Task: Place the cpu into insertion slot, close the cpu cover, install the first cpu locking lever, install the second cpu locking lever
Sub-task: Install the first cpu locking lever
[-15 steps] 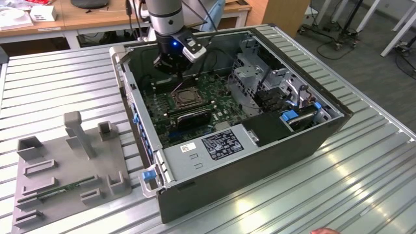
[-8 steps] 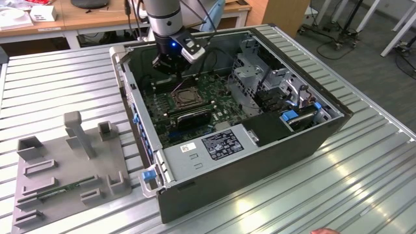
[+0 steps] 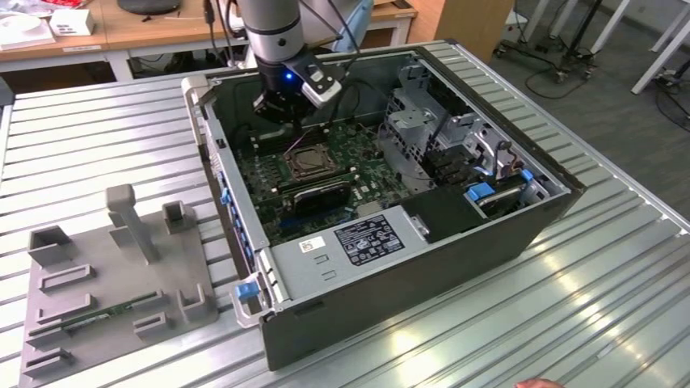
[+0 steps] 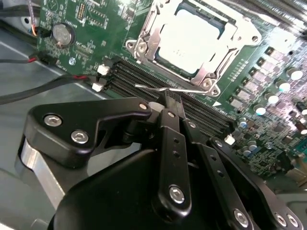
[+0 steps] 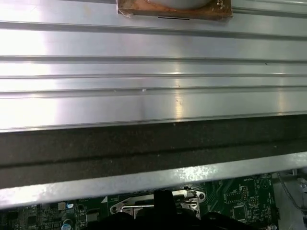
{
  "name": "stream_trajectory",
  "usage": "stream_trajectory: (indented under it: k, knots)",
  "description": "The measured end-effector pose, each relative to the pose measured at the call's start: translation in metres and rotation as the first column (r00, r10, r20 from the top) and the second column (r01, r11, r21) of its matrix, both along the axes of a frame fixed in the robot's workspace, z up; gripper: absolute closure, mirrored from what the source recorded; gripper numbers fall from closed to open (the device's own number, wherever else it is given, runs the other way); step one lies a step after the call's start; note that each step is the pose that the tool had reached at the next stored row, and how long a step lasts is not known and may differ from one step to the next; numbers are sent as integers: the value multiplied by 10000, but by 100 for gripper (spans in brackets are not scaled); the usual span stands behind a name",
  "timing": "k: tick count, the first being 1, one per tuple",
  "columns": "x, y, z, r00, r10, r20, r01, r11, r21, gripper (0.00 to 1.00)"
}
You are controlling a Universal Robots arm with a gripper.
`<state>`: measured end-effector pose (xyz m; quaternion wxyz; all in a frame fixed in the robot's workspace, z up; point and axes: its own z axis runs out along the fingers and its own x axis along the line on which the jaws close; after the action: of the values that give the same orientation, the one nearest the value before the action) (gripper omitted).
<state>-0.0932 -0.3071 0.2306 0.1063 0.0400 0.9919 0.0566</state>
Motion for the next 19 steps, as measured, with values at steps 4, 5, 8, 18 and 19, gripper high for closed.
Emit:
stream_trajectory:
  k: [4,5,8,18,19]
  knots:
    - [-12,-41,-3,10000,48,31,-49,9998,201,89]
    - [-15,-58,-6,10000,57,29,-58,9998,210,89]
    - [-20,-102,-31,10000,93,30,-94,9995,293,89]
    - [-21,-131,-83,9995,322,46,-325,9974,637,89]
    - [-20,-131,-87,9993,360,45,-362,9971,662,89]
